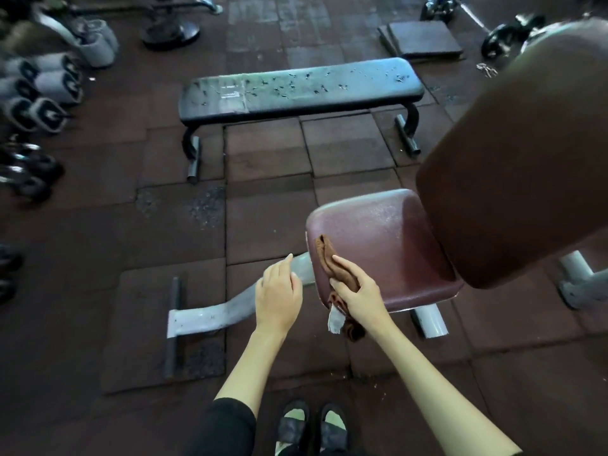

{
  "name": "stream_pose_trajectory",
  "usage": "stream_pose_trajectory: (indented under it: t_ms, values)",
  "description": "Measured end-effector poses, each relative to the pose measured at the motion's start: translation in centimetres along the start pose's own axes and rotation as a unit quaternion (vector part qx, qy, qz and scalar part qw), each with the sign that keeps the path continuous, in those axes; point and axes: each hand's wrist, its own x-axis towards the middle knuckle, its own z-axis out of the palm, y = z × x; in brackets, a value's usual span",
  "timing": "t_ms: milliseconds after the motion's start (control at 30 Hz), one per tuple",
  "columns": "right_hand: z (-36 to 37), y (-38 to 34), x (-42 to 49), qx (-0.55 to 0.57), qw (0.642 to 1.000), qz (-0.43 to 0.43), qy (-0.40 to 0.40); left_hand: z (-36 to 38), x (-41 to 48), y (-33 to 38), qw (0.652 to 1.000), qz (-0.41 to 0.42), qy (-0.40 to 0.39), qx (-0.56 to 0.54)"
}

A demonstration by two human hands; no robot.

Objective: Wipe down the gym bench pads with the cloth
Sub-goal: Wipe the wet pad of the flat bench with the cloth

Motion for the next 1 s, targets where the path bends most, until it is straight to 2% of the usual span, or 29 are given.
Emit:
stream_pose_trajectory:
  t_ms: [400,600,1000]
  values:
    - [9.1,-9.6,-1.9,-0.081,0.985,-0.082,-0.131,-12.7,-2.3,-5.7,0.993,-0.037,0.085,0.078]
    - [16.1,-13.1,-2.8,-0.098,0.977,-0.116,-0.151,-18.9,-3.7,-10.8,0.988,-0.065,0.086,0.11]
    - [33.1,-17.7,-6.9,-0.116,0.973,-0.11,-0.164,-33.0,-6.1,-26.1,0.978,-0.084,0.077,0.172]
